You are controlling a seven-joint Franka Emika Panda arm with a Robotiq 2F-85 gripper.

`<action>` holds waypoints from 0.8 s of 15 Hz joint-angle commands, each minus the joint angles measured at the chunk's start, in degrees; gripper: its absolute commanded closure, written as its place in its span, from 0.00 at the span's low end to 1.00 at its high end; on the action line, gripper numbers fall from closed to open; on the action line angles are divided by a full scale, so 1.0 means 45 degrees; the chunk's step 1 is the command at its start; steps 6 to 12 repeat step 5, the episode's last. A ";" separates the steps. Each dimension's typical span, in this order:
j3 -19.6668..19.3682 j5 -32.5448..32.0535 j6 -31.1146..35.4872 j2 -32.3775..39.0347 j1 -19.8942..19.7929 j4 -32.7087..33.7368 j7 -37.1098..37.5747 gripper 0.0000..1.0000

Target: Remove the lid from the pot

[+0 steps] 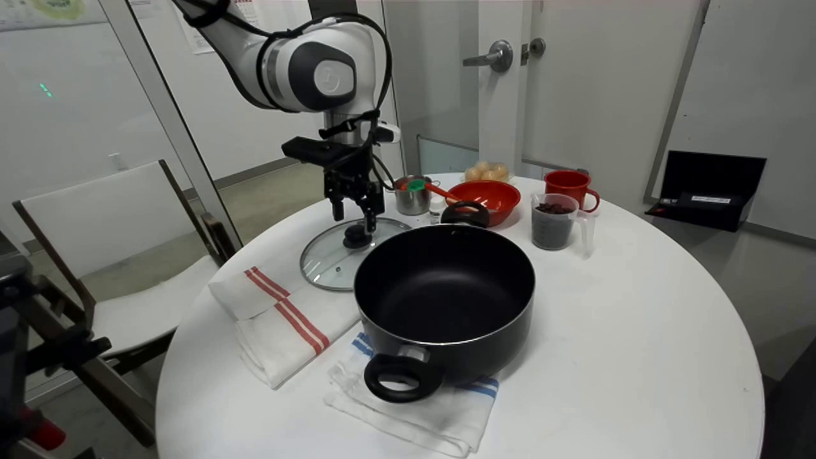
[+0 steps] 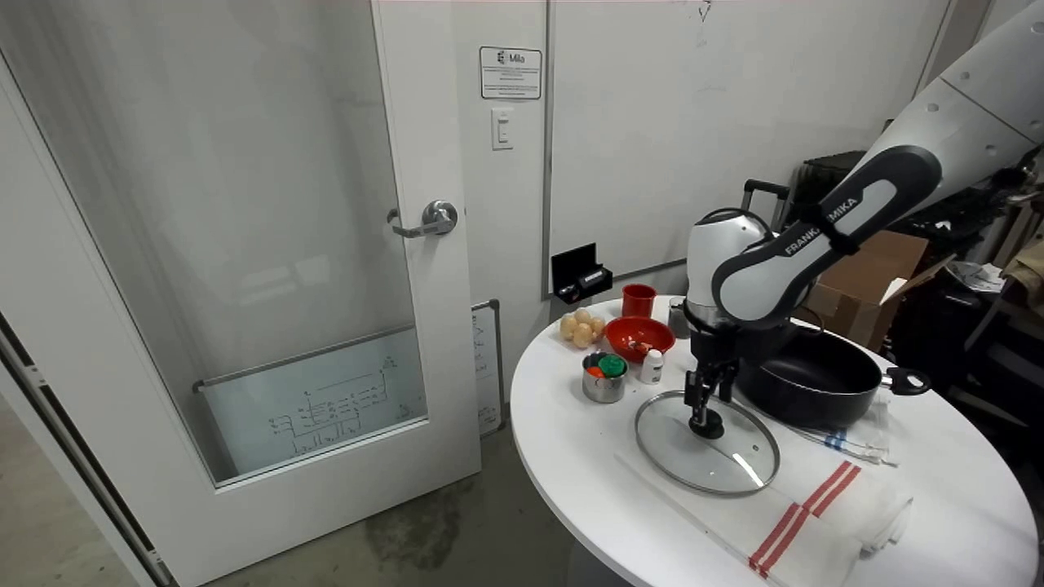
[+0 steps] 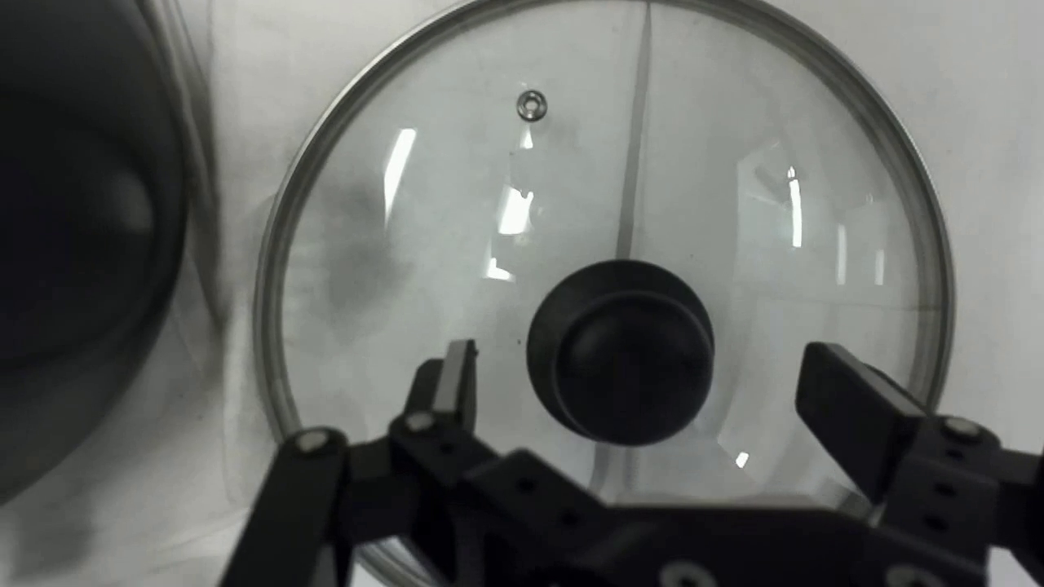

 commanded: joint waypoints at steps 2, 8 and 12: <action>0.0364 0.0143 0.0823 -0.1999 -0.0218 -0.1993 -0.0128 0.00; 0.0670 0.0296 0.1117 -0.3159 -0.0358 -0.2984 -0.0292 0.00; 0.0670 0.0296 0.1117 -0.3159 -0.0358 -0.2984 -0.0292 0.00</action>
